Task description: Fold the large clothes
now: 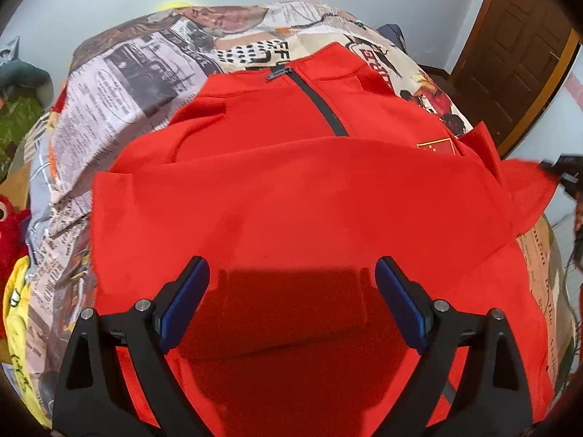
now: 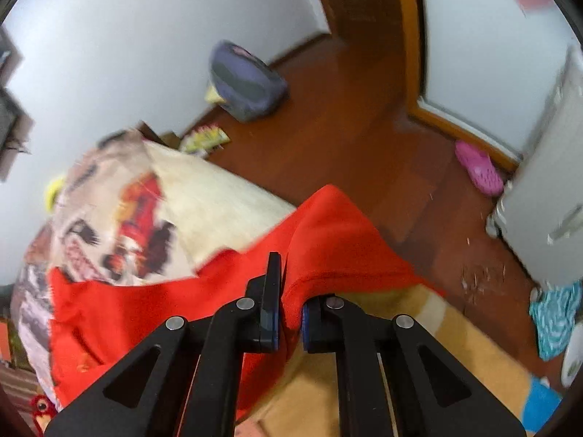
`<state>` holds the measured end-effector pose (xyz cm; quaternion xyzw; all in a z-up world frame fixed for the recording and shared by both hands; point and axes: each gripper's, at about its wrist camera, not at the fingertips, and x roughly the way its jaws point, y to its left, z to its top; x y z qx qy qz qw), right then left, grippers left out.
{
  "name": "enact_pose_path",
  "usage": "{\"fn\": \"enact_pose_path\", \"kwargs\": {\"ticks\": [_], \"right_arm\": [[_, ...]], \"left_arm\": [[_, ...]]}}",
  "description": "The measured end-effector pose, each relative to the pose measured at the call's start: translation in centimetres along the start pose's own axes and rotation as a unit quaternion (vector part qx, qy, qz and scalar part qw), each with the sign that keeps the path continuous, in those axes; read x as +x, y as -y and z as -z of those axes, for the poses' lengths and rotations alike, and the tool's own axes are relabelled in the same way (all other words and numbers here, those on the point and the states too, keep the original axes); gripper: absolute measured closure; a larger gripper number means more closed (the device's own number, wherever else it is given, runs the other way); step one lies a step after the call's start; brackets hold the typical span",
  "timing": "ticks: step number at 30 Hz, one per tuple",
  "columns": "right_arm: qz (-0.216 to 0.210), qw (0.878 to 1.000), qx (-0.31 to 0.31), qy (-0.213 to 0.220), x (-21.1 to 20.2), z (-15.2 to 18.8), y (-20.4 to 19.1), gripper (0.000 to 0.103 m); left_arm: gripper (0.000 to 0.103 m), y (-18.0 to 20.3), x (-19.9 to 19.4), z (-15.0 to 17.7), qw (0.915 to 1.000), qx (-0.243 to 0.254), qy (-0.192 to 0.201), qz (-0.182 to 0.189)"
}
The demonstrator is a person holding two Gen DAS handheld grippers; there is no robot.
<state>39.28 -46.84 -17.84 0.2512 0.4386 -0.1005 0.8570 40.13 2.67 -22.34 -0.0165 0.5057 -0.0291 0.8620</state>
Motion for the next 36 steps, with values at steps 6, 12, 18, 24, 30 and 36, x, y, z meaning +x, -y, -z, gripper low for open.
{"fn": "enact_pose_path", "kwargs": {"ticks": [6, 12, 18, 24, 30, 36], "right_arm": [[-0.043, 0.992, -0.079, 0.084, -6.9, -1.0, -6.5, 0.095], [-0.113, 0.963, -0.206, 0.131, -12.5, 2.5, -15.9, 0.096], [-0.171, 0.943, -0.274, 0.080, -12.3, 7.4, -22.5, 0.095], [-0.182, 0.921, -0.342, -0.042, -6.8, 15.0, -28.2, 0.095], [-0.129, 0.905, -0.377, -0.149, -1.0, 21.8, -28.5, 0.093], [-0.100, 0.892, -0.407, -0.168, -0.4, 24.3, -28.2, 0.074]], "left_arm": [[0.010, -1.1, -2.5, 0.5, 0.9997, -0.005, 0.022, 0.005], [0.010, -2.2, -4.8, 1.3, 0.9990, 0.000, 0.044, 0.002], [0.010, -3.9, -6.8, 2.3, 0.9980, 0.005, 0.062, -0.005], [0.010, -6.7, -7.5, 4.0, 0.9979, -0.002, 0.063, -0.017], [0.010, -9.7, -6.8, 6.3, 0.9987, -0.021, 0.041, -0.021], [0.010, -10.6, -6.3, 8.1, 0.9991, -0.024, 0.022, -0.028]]}}
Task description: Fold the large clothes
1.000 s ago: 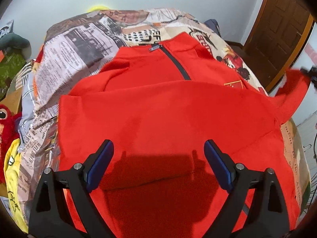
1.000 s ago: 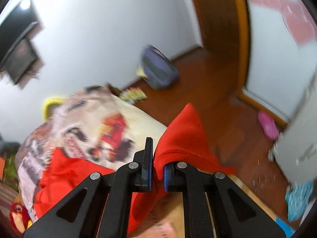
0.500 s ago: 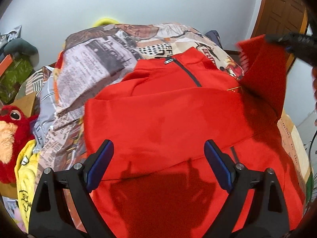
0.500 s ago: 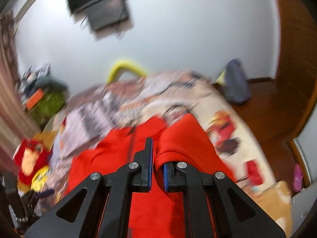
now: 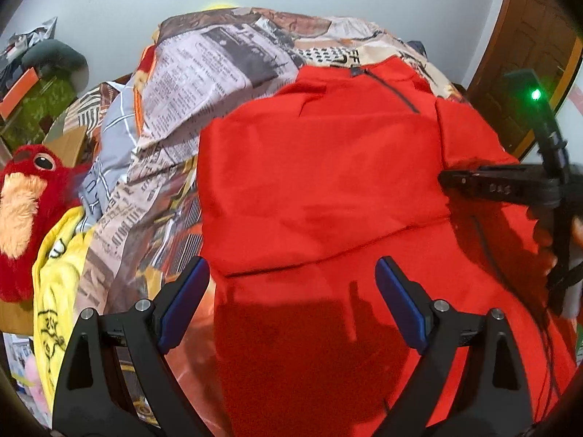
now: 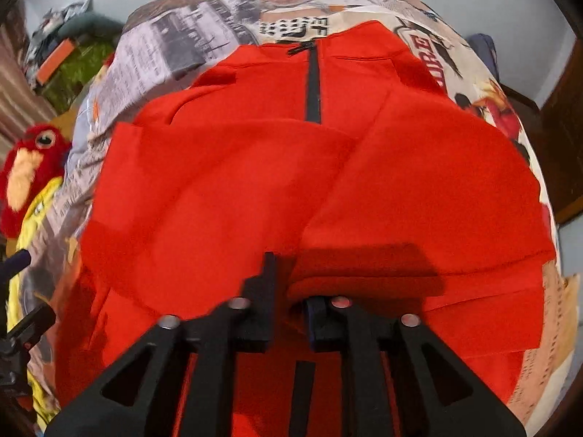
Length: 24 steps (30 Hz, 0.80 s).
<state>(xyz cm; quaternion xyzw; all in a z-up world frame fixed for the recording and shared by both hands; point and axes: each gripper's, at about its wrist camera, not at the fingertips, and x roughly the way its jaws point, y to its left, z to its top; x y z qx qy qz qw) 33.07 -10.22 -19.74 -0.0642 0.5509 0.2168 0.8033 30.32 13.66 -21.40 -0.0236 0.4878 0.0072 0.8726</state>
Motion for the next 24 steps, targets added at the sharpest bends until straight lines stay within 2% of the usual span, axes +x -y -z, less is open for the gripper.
{"fn": "enact_pose_path", "kwargs": {"ticks": [1, 3, 8, 17, 21, 24], "right_arm": [[-0.010, 1.000, -0.001, -0.013, -0.1, 0.0, -0.2, 0.058], [-0.028, 0.999, 0.004, -0.026, -0.3, 0.0, -0.1, 0.050], [-0.025, 1.000, -0.019, 0.003, -3.6, 1.2, 0.0, 0.050], [0.030, 0.992, -0.033, 0.120, -12.0, 3.0, 4.1, 0.049], [0.045, 0.986, -0.014, 0.160, -14.8, 4.0, 7.0, 0.037], [0.064, 0.982, 0.006, 0.179, -16.1, 4.9, 9.5, 0.037]], "left_arm": [[0.010, 0.1, 0.0, 0.1, 1.0000, 0.002, -0.001, -0.001], [0.010, 0.4, -0.3, 0.1, 1.0000, 0.008, -0.001, -0.005], [0.010, 2.4, -2.4, -0.9, 0.9995, 0.024, 0.020, -0.003], [0.010, 8.5, -6.2, -4.7, 0.9953, 0.068, 0.068, -0.001], [0.010, 12.0, -6.6, -6.7, 0.9928, 0.088, 0.081, 0.013], [0.010, 14.9, -6.1, -8.1, 0.9903, 0.107, 0.084, 0.026]]}}
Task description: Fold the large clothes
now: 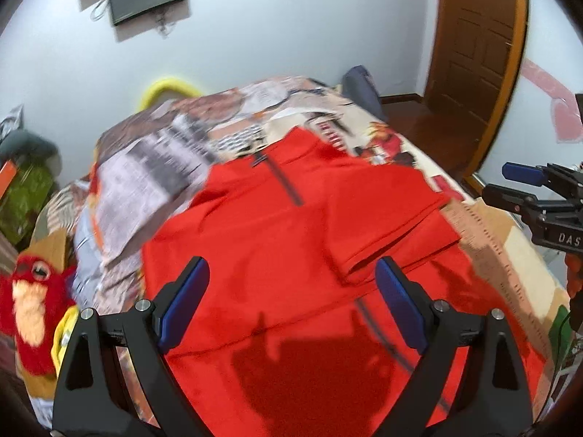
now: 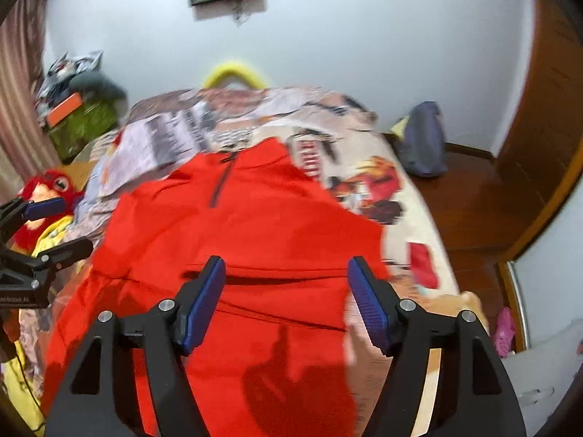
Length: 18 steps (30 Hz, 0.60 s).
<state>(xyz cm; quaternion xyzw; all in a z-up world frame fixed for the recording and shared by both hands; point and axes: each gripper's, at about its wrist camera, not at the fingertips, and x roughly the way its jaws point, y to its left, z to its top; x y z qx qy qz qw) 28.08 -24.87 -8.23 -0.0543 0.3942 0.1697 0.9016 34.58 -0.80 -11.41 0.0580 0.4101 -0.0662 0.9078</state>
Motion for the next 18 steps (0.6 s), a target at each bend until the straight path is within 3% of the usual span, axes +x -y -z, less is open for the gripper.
{"fn": "enact_pose_path", "kwargs": {"ticks": [9, 14, 18], "right_arm": [[0.053, 0.997, 0.059, -0.016, 1.7, 2.0, 6.8, 0.037], [0.051, 0.993, 0.094, -0.051, 4.5, 3.5, 9.4, 0.037], [0.043, 0.990, 0.112, -0.072, 6.6, 4.6, 10.5, 0.037]], "left_arm": [[0.010, 8.2, 7.2, -2.9, 0.9957, 0.078, -0.033, 0.038], [0.023, 11.7, 13.4, -2.1, 0.9869, 0.123, -0.089, 0.055], [0.024, 14.0, 17.0, -1.4, 0.9795, 0.162, -0.106, 0.055]]}}
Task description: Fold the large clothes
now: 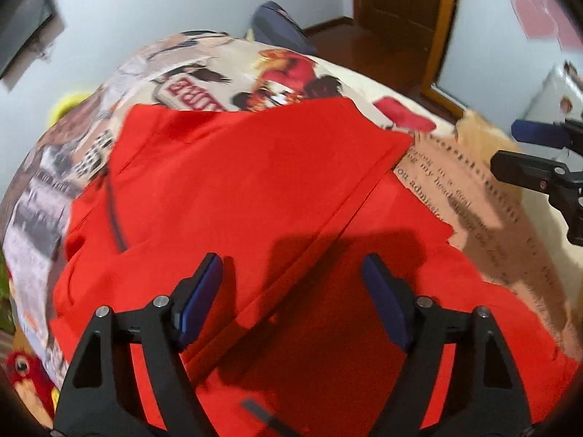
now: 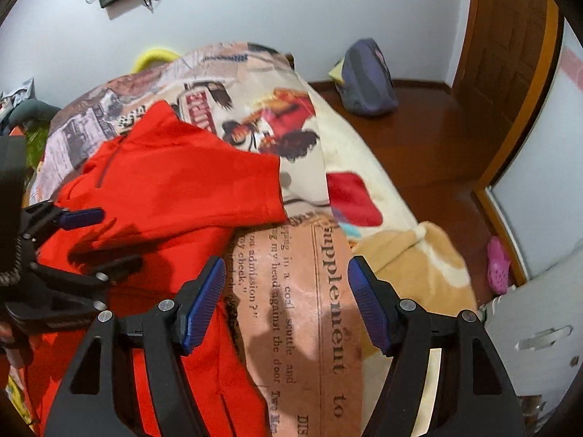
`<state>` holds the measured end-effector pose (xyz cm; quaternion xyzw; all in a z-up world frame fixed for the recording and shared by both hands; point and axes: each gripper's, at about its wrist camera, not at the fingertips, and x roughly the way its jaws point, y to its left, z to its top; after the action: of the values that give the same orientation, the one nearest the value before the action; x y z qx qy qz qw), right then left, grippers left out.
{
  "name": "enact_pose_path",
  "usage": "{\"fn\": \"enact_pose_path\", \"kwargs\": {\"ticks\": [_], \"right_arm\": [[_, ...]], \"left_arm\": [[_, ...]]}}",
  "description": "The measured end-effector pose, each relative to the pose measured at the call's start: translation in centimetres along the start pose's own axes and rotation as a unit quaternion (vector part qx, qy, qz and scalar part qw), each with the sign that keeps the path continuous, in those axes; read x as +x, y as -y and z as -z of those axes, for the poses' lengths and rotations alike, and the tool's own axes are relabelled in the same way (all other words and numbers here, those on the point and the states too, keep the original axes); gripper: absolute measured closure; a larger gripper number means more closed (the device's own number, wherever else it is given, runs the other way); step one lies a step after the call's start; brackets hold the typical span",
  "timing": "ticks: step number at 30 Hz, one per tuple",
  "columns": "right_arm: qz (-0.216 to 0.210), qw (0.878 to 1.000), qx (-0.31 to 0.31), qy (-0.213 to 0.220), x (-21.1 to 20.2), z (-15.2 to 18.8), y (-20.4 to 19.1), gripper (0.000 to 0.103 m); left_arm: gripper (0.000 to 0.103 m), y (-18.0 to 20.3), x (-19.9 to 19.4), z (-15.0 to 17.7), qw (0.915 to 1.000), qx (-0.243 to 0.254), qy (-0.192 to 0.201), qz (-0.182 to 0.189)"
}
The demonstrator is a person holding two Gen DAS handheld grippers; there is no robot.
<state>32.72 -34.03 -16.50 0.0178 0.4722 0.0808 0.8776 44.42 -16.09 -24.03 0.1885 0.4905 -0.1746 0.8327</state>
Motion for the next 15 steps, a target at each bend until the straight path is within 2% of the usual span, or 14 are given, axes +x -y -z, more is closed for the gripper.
{"fn": "enact_pose_path", "kwargs": {"ticks": [2, 4, 5, 7, 8, 9, 11, 15], "right_arm": [[-0.002, 1.000, 0.006, -0.011, 0.9, 0.1, 0.3, 0.037], [-0.010, 1.000, 0.011, -0.026, 2.0, 0.0, 0.1, 0.037], [-0.015, 0.999, 0.013, -0.032, 2.4, 0.0, 0.0, 0.037], [-0.025, 0.999, 0.016, -0.039, 3.1, -0.1, -0.3, 0.037], [-0.031, 0.999, 0.015, -0.042, 3.4, -0.1, -0.6, 0.037], [-0.038, 0.998, 0.016, -0.044, 3.8, -0.1, -0.8, 0.037], [-0.050, 0.996, 0.025, -0.062, 4.9, 0.1, -1.3, 0.037], [-0.048, 0.996, 0.029, -0.070, 6.1, 0.6, -2.0, 0.037]], "left_arm": [[0.025, 0.4, 1.1, -0.4, 0.9999, 0.010, 0.002, -0.010], [0.035, 0.5, 1.8, -0.8, 0.9997, 0.015, 0.010, -0.017], [0.043, 0.3, 2.0, -1.0, 0.9996, 0.015, 0.015, -0.020], [0.061, -0.7, 2.0, -1.3, 0.9997, -0.010, 0.020, 0.007], [0.080, -1.7, 1.8, -1.4, 0.9988, -0.036, 0.022, 0.024], [0.094, -2.6, 1.6, -1.4, 0.9972, -0.058, 0.022, 0.041], [0.097, -4.3, 0.6, -1.4, 0.9927, -0.095, 0.032, 0.067], [0.100, -7.3, -3.3, -0.4, 0.9880, -0.127, 0.075, 0.046]]}}
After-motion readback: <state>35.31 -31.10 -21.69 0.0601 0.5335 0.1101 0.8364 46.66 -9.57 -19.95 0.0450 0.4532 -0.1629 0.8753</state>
